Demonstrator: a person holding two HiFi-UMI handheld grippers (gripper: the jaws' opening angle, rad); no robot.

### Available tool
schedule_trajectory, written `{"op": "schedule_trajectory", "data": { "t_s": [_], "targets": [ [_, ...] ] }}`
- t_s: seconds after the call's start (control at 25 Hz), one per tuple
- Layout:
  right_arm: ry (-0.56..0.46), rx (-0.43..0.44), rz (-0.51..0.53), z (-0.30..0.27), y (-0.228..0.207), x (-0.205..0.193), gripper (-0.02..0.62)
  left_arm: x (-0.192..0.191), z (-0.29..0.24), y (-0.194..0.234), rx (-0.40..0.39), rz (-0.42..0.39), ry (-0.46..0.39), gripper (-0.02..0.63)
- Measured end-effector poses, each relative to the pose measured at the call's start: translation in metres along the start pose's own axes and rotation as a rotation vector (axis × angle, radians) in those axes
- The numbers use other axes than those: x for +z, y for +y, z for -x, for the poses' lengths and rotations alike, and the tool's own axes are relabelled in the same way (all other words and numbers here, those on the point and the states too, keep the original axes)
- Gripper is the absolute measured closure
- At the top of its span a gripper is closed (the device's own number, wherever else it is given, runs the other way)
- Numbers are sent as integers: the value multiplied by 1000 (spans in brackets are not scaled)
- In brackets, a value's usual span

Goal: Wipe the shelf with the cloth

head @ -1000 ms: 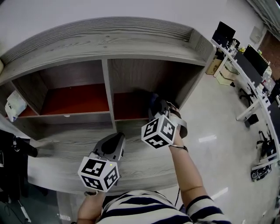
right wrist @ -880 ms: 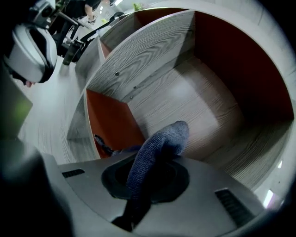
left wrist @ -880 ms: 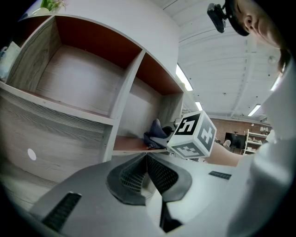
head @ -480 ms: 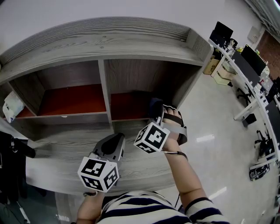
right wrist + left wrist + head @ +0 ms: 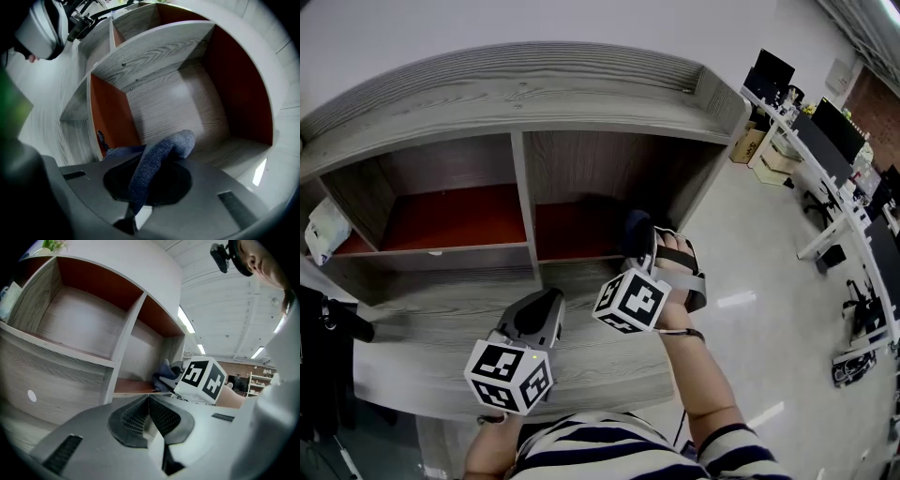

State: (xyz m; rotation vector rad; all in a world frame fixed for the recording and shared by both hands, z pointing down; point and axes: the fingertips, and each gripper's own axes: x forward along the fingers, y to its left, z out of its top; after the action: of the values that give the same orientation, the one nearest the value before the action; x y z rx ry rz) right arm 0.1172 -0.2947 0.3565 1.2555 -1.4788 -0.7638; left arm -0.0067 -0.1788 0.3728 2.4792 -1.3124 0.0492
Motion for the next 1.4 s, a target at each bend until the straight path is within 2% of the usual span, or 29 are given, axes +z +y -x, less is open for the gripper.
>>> {"op": "schedule_trajectory", "data": {
  "t_s": [0.16,0.44,0.8,0.96,1.12,1.4],
  "targets": [
    [-72,-124,25,19,-37,13,551,1,1,0,0,3,-5,588],
    [-137,-343,107,47,-104,29,551,2,5,-2,-11,1,-13,588],
    [-132,-625,283,62,-160,35,551,1,8,-4,-25,4,-14,588],
    [-98,-677,330,58,-171,28,551,2,11,-2,-26,10,-21,588],
    [-73,-726,329,57,-178,24,551,2,12,-1,-27,8,-18,588],
    [-36,-704,319,45,-177,18,551,2,12,-2,-28,7,-18,588]
  ]
}}
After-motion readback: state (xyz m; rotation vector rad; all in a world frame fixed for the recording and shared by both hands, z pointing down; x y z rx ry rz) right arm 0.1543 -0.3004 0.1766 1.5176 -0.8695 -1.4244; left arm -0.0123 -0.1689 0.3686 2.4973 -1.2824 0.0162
